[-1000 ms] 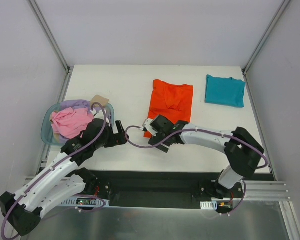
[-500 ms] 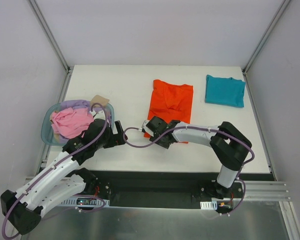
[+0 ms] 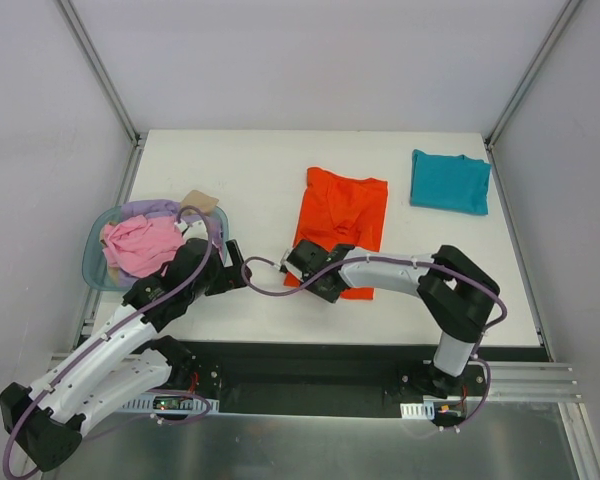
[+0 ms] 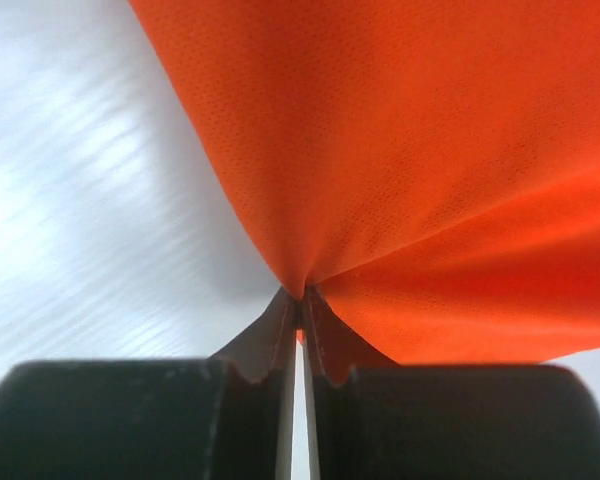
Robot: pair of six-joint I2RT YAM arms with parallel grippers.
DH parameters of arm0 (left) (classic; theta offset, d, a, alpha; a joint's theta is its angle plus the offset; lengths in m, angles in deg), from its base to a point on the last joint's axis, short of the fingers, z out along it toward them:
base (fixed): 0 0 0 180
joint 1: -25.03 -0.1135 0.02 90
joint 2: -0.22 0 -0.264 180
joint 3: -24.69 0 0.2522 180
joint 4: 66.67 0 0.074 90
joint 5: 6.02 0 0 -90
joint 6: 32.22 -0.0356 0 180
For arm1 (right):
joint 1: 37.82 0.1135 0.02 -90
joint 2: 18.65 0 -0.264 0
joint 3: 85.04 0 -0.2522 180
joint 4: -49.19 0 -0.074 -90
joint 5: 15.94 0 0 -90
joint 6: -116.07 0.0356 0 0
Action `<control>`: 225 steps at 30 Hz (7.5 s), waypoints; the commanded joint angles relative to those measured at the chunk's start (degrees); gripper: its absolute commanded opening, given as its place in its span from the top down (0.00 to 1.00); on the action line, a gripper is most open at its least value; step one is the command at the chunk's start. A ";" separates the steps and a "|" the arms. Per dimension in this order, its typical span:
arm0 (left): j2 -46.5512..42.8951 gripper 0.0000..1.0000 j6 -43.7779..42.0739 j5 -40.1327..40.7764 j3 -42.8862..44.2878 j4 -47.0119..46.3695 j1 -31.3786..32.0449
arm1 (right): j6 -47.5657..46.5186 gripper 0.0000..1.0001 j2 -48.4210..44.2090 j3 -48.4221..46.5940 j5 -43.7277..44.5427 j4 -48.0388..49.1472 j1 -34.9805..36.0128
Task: Fold and stack the t-shirts
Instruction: Grab one side of the 2/3 rectangular tshirt with right arm, then fold the long partially folded tshirt into a neat square
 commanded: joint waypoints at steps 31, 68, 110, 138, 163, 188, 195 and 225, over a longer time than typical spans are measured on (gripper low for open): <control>3.50 0.01 -1.87 6.09 4.73 1.73 0.38 | 13.93 0.98 -22.74 -10.96 -24.95 -23.55 -5.36; 17.30 0.01 -6.35 -2.34 10.88 -5.03 0.38 | -7.71 0.68 26.91 -55.66 -45.08 -30.84 -43.79; 51.17 0.01 -3.36 -36.63 10.73 -31.14 6.16 | 29.20 0.03 -37.73 15.13 -37.33 4.06 -43.88; 29.43 0.40 6.84 -10.95 6.93 -9.43 7.76 | 29.29 0.37 -15.18 7.59 -43.05 14.51 -31.31; 7.67 1.00 3.58 -14.92 1.31 -11.01 7.67 | 25.96 0.99 -25.99 6.36 -47.88 11.26 -29.90; 16.07 1.00 13.33 11.98 0.86 -3.72 2.31 | 25.07 0.99 4.59 -18.78 -48.07 13.90 -29.20; 26.60 1.00 13.07 14.71 4.72 -3.89 1.61 | 25.16 0.99 12.23 -20.19 -44.29 16.88 -29.11; 20.20 0.01 4.55 -8.22 13.70 -5.91 3.72 | 34.54 0.04 -13.32 -1.06 -50.32 22.59 -28.23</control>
